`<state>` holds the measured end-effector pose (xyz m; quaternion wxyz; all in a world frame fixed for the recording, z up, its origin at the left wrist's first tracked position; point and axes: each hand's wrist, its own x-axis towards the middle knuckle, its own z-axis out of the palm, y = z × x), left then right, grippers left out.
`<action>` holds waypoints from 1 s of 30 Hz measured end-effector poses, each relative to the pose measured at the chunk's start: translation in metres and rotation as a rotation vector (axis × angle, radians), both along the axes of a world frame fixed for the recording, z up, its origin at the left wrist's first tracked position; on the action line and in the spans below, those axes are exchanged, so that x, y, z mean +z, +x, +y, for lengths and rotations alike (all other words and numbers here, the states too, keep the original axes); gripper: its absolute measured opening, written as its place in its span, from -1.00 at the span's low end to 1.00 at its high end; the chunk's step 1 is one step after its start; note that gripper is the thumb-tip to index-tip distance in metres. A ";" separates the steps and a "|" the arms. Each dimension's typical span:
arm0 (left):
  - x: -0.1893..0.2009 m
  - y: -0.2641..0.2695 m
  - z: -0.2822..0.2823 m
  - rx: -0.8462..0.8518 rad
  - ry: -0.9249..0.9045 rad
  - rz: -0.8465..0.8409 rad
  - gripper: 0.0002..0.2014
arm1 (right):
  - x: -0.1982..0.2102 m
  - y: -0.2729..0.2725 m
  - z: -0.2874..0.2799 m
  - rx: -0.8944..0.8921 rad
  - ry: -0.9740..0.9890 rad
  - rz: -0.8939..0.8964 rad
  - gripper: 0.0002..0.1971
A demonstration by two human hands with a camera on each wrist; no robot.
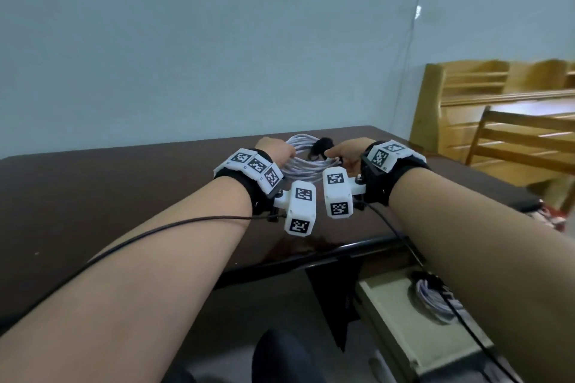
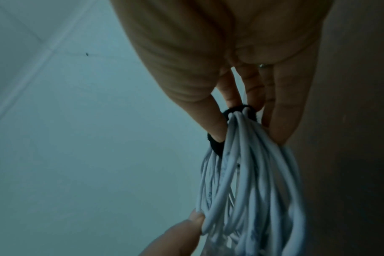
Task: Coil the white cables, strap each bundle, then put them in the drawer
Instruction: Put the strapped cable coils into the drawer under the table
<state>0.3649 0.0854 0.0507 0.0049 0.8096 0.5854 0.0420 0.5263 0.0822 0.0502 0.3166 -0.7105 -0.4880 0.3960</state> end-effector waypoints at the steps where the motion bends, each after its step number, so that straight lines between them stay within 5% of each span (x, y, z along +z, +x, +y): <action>1: 0.002 0.021 -0.005 -0.017 -0.001 -0.092 -0.66 | 0.003 0.022 -0.010 -0.021 -0.003 -0.035 -0.78; 7: -0.007 0.137 -0.052 -0.063 -0.381 -0.922 -0.59 | 0.005 0.141 -0.090 -0.156 0.054 -0.082 -0.85; 9: -0.016 0.164 -0.062 -0.075 -0.439 -1.032 -0.49 | 0.001 0.173 -0.115 -0.186 0.059 -0.100 -0.85; 12: -0.032 0.199 -0.083 -0.180 -0.545 -1.026 -0.35 | -0.011 0.209 -0.146 -0.232 0.007 -0.117 -0.92; 14: -0.043 0.217 -0.097 -0.240 -0.637 -0.962 -0.45 | -0.026 0.229 -0.157 -0.253 -0.057 -0.120 -0.73; 17: -0.072 0.239 -0.103 -0.242 -0.769 -0.835 -0.49 | -0.056 0.246 -0.169 -0.258 -0.228 -0.176 -0.88; 21: -0.123 0.250 -0.100 -0.190 -0.892 -0.740 -0.52 | -0.109 0.264 -0.166 -0.251 -0.403 -0.134 -0.82; 30: -0.230 0.252 -0.070 -0.125 -0.923 -0.377 -0.58 | -0.200 0.249 -0.134 -0.173 -0.561 -0.200 -0.71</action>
